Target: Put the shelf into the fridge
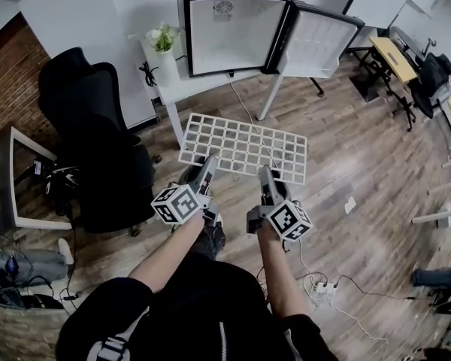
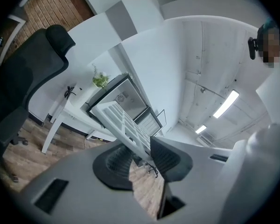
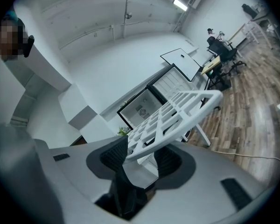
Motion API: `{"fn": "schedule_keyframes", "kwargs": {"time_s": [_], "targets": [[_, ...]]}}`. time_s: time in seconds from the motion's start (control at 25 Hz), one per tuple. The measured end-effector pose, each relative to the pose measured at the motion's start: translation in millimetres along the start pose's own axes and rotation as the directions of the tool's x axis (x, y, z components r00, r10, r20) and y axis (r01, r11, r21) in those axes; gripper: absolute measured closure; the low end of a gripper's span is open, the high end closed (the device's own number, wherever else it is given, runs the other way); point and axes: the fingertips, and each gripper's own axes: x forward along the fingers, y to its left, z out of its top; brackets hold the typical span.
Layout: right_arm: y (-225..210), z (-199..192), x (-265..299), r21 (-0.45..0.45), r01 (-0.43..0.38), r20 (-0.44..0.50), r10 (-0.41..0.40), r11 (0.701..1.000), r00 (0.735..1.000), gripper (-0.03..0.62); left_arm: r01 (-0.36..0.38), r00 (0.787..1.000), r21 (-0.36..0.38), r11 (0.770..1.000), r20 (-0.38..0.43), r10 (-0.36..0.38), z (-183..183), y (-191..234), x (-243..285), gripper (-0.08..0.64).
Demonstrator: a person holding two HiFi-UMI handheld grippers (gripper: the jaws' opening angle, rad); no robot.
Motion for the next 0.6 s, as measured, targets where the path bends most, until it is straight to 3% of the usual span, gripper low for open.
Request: {"fn": "schedule_keyframes", "kwargs": {"time_s": [0.32, 0.6], "targets": [[-22, 51, 94, 0.002, -0.013, -0.007, 0.013, 1.0, 1.0, 0.403, -0.002, 1.0, 0.001, 1.0, 0.007, 0.002, 28, 15, 100, 0.43], [-26, 70, 169, -0.002, -0.049, -0.037, 0.049, 0.999, 0.998, 0.407, -0.032, 0.998, -0.003, 0.999, 0.047, 0.032, 60, 42, 156, 0.43]]}}
